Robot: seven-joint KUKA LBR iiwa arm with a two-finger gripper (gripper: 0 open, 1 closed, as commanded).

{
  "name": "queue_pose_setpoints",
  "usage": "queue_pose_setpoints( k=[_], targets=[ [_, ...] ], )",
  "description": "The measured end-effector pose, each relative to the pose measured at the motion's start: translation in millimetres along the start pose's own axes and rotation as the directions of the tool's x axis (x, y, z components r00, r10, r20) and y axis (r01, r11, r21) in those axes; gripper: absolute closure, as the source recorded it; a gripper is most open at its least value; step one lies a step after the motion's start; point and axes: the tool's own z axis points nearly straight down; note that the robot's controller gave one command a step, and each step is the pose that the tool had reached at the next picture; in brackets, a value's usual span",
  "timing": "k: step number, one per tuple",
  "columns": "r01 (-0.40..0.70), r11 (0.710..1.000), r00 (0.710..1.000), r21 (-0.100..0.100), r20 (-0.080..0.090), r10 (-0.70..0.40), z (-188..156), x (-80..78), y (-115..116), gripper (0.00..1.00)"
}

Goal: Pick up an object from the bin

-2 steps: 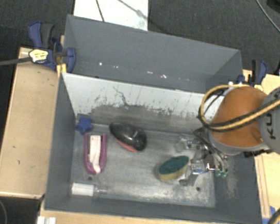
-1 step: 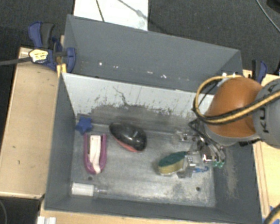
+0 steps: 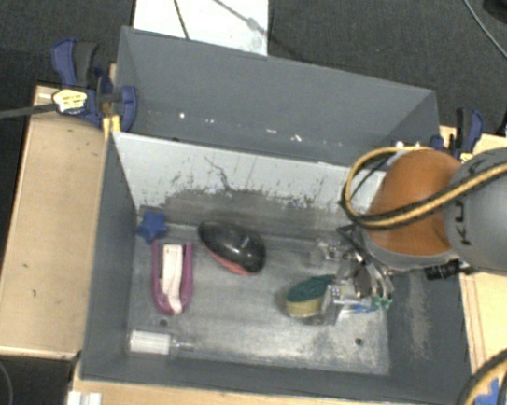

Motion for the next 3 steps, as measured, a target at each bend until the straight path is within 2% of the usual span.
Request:
queue_pose_setpoints(
  k=[1, 2, 3],
  targets=[
    [0.002, 1.0, 1.0, 0.0, 0.001, -0.002, 0, -0.5, 0, 0.0],
    [0.004, 1.0, 1.0, 0.0, 0.001, -0.004, 0, -0.5, 0, 1.0],
    [0.006, 1.0, 1.0, 0.001, 0.008, -0.006, -21, -1.6, 0, 1.0]
  ],
)
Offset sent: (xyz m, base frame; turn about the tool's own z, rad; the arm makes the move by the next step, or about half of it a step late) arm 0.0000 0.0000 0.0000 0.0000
